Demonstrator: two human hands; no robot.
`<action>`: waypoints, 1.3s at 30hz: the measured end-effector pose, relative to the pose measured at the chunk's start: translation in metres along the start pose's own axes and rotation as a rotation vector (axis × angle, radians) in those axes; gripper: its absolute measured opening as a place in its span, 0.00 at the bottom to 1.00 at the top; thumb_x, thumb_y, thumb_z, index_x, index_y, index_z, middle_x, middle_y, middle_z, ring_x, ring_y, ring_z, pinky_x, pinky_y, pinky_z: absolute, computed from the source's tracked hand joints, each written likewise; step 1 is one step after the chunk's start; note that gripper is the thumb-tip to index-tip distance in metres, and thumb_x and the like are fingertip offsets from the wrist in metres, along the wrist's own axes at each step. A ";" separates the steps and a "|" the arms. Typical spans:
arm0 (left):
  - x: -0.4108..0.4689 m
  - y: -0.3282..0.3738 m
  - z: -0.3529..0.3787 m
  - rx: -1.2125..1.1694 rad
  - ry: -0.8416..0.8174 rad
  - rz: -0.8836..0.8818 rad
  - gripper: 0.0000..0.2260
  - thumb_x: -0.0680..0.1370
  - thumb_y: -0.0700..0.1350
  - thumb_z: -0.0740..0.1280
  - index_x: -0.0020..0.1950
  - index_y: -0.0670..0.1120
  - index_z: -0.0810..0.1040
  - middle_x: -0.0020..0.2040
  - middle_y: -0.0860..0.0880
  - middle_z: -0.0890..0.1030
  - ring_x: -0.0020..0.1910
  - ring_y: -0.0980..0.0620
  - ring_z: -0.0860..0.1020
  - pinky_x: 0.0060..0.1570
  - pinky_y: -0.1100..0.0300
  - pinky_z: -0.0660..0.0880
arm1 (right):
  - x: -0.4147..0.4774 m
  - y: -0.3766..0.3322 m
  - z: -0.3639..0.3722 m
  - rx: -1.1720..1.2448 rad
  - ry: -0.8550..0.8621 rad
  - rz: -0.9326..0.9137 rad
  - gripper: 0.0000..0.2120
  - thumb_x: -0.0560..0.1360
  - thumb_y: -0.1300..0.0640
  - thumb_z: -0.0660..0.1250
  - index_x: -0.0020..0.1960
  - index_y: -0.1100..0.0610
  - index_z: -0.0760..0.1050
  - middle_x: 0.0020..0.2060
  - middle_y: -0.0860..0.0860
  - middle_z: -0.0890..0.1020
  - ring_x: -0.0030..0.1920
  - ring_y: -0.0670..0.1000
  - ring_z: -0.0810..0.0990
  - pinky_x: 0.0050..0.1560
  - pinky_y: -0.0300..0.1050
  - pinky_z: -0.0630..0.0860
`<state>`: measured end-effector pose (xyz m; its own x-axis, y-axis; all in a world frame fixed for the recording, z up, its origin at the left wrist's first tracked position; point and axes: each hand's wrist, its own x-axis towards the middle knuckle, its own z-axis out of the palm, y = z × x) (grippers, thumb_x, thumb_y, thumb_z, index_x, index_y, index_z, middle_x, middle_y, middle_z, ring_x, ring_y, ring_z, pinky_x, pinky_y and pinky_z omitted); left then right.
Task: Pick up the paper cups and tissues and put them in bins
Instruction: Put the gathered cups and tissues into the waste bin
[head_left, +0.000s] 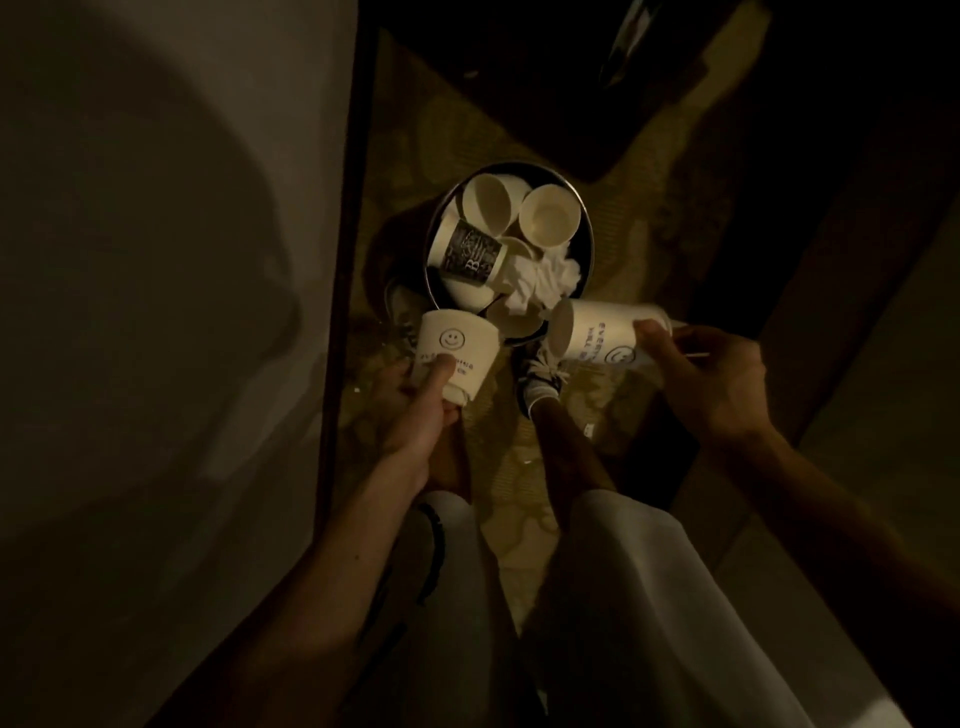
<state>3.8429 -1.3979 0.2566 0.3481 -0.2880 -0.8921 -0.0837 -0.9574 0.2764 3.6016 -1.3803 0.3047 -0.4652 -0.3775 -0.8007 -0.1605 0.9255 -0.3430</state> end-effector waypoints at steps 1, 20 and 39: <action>0.011 0.000 0.004 0.072 0.036 0.081 0.19 0.75 0.49 0.73 0.61 0.45 0.73 0.51 0.51 0.79 0.45 0.53 0.81 0.32 0.66 0.76 | 0.005 0.001 0.002 -0.001 0.002 -0.010 0.15 0.75 0.45 0.68 0.50 0.57 0.79 0.40 0.48 0.81 0.37 0.49 0.83 0.34 0.47 0.82; 0.091 -0.013 0.059 0.375 0.291 0.383 0.20 0.71 0.52 0.75 0.53 0.44 0.72 0.40 0.56 0.72 0.33 0.63 0.68 0.25 0.77 0.65 | 0.037 0.034 0.016 -0.015 0.001 0.003 0.15 0.75 0.44 0.67 0.52 0.56 0.78 0.41 0.46 0.80 0.34 0.45 0.80 0.27 0.35 0.76; 0.108 0.010 0.076 0.435 0.092 0.446 0.31 0.66 0.67 0.73 0.57 0.46 0.70 0.56 0.46 0.77 0.54 0.46 0.77 0.48 0.49 0.78 | 0.056 0.029 0.032 -0.021 0.009 -0.062 0.14 0.73 0.41 0.69 0.45 0.52 0.80 0.41 0.47 0.82 0.41 0.48 0.83 0.37 0.44 0.78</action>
<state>3.8089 -1.4402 0.1359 0.2697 -0.6773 -0.6845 -0.6050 -0.6722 0.4267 3.5987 -1.3759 0.2349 -0.4617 -0.4341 -0.7736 -0.2078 0.9008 -0.3814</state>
